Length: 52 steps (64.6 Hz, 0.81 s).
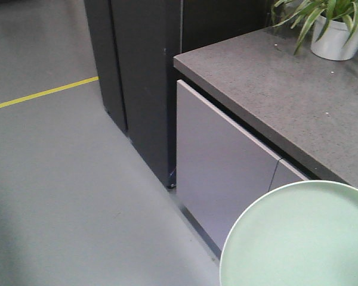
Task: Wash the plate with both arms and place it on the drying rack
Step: 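Drive along the aisle toward the sink counter carrying the plate, then drive up to the stainless sink and stop facing the faucet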
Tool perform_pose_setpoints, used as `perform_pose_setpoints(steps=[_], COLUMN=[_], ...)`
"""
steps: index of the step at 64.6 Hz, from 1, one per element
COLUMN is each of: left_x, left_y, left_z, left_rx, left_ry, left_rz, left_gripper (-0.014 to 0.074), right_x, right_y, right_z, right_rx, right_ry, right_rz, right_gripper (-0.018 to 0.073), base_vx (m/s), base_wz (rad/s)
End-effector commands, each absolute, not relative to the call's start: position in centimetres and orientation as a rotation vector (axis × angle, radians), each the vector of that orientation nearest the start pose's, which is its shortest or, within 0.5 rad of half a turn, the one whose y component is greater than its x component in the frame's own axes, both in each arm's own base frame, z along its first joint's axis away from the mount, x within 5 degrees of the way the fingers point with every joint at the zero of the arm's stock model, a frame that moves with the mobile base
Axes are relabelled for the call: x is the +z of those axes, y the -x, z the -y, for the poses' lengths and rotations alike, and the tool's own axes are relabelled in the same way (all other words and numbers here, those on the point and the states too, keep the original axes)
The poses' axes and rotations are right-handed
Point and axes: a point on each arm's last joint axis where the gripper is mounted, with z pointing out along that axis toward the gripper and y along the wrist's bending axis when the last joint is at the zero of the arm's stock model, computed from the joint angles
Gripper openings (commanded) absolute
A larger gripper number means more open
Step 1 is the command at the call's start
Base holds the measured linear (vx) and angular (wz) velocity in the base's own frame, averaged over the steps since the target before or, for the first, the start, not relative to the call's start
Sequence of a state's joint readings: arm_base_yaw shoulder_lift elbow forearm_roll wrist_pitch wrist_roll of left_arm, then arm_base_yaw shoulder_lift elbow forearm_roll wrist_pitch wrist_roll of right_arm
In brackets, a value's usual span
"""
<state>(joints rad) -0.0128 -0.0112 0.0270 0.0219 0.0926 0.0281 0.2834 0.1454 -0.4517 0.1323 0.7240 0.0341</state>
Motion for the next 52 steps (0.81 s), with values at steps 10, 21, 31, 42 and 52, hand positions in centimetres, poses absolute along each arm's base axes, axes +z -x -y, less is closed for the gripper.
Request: perform_pose_setpoints(steps=[10,21,31,42,52], left_x=[19.62,19.62,19.62,19.62,19.62], left_y=[-5.7,-5.7,-5.7,-5.7,-5.7], left_z=[0.06,0.06,0.06,0.06,0.06], left_rx=[0.023,0.023,0.023,0.023,0.023], left_ry=[-0.037,-0.037,-0.037,-0.037,-0.037], left_rz=[-1.532,-1.532,-1.532,-1.532,-1.532], left_gripper=[-0.0006,-0.0006,-0.0006,-0.0006,-0.0006], right_x=[30.27,30.27,30.27,30.27,30.27], right_y=[-3.36,-3.36,-3.36,-3.36,-3.36], right_z=[-1.75,-1.75,-1.75,-1.75,-1.75], right_rx=[0.375,0.375,0.375,0.375,0.375], right_ry=[0.184,0.184,0.184,0.184,0.184], right_rz=[-1.816,-1.816,-1.816,-1.816,-1.816], right_gripper=[-0.0002,-0.0002,-0.0002,-0.0002,-0.0002], base_vx=[0.12,0.11,0.11,0.11,0.11], base_wz=[-0.46,-0.45,-0.42,-0.42,-0.42])
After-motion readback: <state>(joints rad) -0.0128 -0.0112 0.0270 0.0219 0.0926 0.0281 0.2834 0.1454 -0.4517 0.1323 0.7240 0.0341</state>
